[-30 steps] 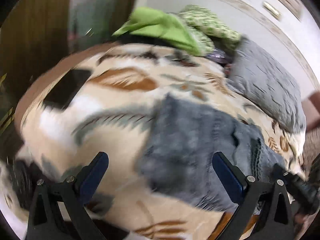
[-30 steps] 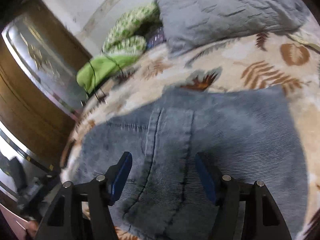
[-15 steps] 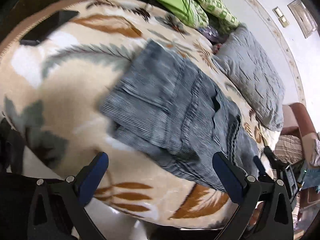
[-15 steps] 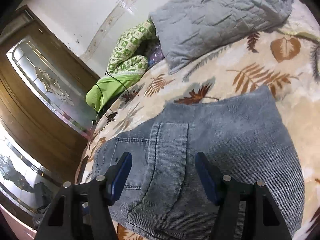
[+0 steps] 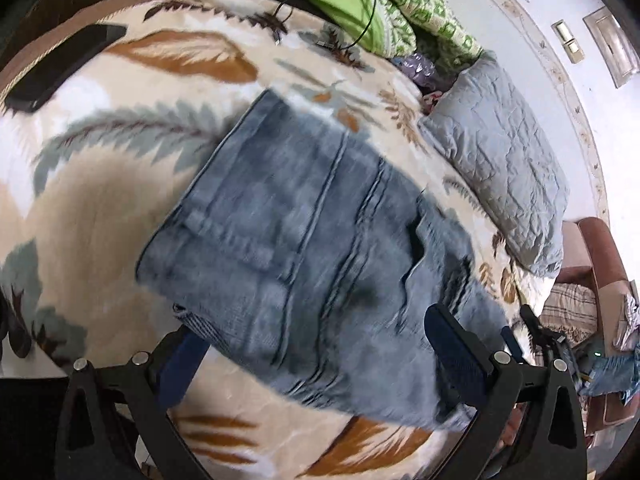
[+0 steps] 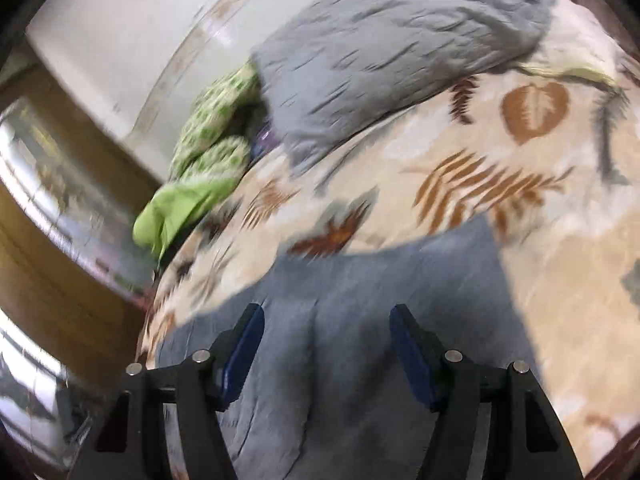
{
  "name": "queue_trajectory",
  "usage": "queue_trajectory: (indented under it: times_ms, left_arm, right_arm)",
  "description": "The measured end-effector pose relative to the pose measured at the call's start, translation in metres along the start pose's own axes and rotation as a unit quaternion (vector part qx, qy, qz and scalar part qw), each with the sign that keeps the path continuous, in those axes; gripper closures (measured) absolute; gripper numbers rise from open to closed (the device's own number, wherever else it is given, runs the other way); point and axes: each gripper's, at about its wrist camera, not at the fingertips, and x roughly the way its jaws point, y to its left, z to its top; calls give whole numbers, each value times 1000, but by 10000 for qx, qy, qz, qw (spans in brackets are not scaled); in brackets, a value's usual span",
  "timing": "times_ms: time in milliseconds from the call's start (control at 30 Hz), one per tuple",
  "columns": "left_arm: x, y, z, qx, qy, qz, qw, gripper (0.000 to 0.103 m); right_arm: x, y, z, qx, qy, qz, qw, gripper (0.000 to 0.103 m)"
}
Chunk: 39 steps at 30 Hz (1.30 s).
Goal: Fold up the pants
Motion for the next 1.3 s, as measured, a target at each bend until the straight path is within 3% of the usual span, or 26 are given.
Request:
queue_trajectory:
  times_ms: [167, 233, 333, 400, 467, 567, 667, 767, 933, 1067, 1167, 1200, 1300]
  left_arm:
    - [13, -2, 4, -80, -39, 50, 9999, 0]
    - [15, -2, 3, -11, -56, 122, 9999, 0]
    - [14, -3, 2, 40, -143, 123, 9998, 0]
    - [15, -3, 2, 38, -197, 111, 9997, 0]
    - [16, -4, 3, 64, -219, 120, 9997, 0]
    - [14, -2, 3, 65, -205, 73, 9997, 1]
    - [14, -3, 2, 190, -137, 132, 9996, 4]
    - [10, -5, -1, 418, -134, 190, 9989, 4]
    - [10, 12, 1, 132, -107, 36, 9998, 4]
    - [8, 17, 6, 0, -102, -155, 9998, 7]
    - [8, 19, 7, -9, -97, -133, 9999, 16]
    - [8, 19, 7, 38, -78, -58, 9999, 22]
    - [5, 21, 7, 61, 44, 165, 9998, 42]
  right_arm:
    - [47, -60, 19, 1240, 442, 504, 9900, 35]
    - [43, -67, 25, 1525, 298, 790, 9847, 35]
    - [23, -71, 30, 1747, -246, 1406, 9742, 34]
    - [22, -71, 31, 1728, -302, 1240, 9767, 34]
    - [46, -77, 25, 1903, 230, 1084, 9755, 34]
    - [47, -61, 25, 1603, 177, 763, 9840, 33]
    - [50, -36, 22, 1367, 292, 1214, 9827, 33]
    - [51, -1, 9, 693, 549, 1121, 9898, 33]
    - [44, 45, -30, -68, 1129, 1307, 9850, 35]
    - [32, 59, -61, -464, 1429, 1073, 9828, 62]
    - [26, 46, -83, -546, 1738, 823, 9798, 67]
    - [25, 44, -89, -570, 1797, 772, 9790, 73]
    - [18, 47, -93, -847, 1665, 598, 9806, 76]
